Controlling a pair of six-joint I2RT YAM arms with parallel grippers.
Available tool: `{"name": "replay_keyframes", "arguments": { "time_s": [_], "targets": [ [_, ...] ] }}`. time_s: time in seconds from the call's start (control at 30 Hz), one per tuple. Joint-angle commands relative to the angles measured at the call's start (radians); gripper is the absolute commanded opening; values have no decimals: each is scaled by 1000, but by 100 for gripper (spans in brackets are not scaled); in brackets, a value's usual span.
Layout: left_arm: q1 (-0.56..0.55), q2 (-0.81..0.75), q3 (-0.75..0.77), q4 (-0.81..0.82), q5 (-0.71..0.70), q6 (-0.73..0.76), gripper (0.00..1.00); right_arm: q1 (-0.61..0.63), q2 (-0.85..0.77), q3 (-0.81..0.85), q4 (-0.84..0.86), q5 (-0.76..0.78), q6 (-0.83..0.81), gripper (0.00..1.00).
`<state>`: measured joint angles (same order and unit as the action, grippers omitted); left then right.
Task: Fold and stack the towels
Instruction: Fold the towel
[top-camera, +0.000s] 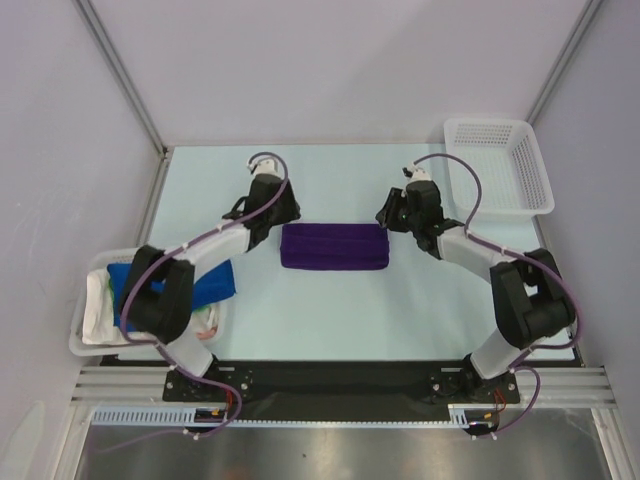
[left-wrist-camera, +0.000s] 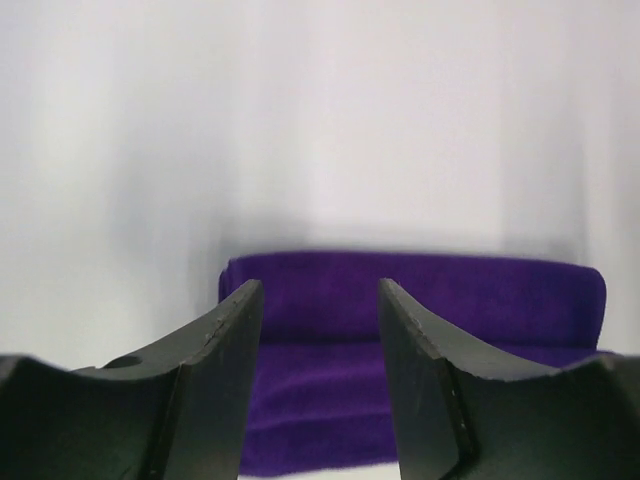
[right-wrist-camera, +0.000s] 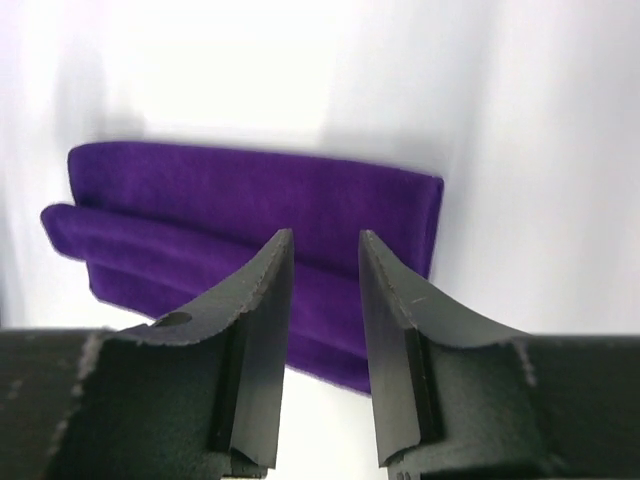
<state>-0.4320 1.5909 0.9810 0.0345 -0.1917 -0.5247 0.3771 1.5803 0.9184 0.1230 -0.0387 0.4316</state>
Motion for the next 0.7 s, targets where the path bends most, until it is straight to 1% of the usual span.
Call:
{"name": "replay_keyframes", "arguments": {
  "time_s": [0.0, 0.03, 0.1, 0.3, 0.67],
  "targets": [
    [-11, 127, 157, -137, 23, 57, 54, 9, 78, 83, -20, 22, -16, 37],
    [-14, 173, 177, -165, 31, 60, 54, 9, 107, 95, -23, 16, -17, 36],
    [-25, 202, 205, -183, 40, 65, 53, 13, 132, 111, -31, 8, -19, 36],
    [-39, 227, 168, -176, 98, 68, 53, 22, 155, 74, -28, -3, -16, 35],
    [-76, 181, 102, -183, 86, 80, 52, 28, 101, -3, -25, -6, -2, 33]
  ]
}}
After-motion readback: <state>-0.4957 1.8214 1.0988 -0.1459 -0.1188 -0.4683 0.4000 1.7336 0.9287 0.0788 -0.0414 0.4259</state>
